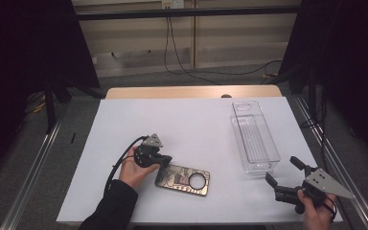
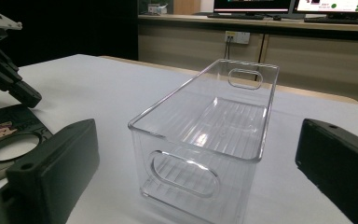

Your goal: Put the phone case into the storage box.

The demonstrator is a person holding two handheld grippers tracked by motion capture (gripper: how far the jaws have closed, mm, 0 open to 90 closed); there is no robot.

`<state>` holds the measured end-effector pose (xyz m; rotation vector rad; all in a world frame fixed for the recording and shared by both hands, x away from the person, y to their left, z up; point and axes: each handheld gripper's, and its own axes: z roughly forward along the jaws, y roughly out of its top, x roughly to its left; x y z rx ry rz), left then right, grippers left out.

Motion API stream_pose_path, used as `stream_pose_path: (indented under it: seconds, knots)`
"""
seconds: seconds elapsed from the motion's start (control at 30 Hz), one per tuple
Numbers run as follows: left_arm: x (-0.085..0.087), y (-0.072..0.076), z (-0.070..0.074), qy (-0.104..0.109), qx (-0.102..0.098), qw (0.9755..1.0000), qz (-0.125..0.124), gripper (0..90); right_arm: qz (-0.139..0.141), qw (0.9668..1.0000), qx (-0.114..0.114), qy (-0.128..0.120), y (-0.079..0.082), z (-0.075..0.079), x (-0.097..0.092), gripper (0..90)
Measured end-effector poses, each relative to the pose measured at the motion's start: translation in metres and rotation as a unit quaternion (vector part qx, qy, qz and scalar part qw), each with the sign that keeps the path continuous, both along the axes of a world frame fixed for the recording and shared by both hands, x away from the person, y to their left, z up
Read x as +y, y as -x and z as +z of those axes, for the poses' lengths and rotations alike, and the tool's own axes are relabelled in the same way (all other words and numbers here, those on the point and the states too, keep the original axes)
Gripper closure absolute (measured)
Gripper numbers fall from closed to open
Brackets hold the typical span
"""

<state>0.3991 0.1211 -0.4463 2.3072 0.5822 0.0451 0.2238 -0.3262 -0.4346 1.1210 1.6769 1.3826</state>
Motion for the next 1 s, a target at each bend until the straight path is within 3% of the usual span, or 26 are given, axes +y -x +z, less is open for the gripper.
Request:
stream_pose_path:
  seconds: [0.27,1.0]
  knots:
    - [0.009,0.005,0.001,0.004,0.002,1.0000,0.007,90.0,-0.003,1.0000,0.000,0.001,0.000,0.000,0.000,0.0]
    - [0.021,0.033,0.001,0.016,0.012,0.9997,-0.013,89.9,-0.009,1.0000,0.000,0.000,0.002,0.000,-0.001,0.0]
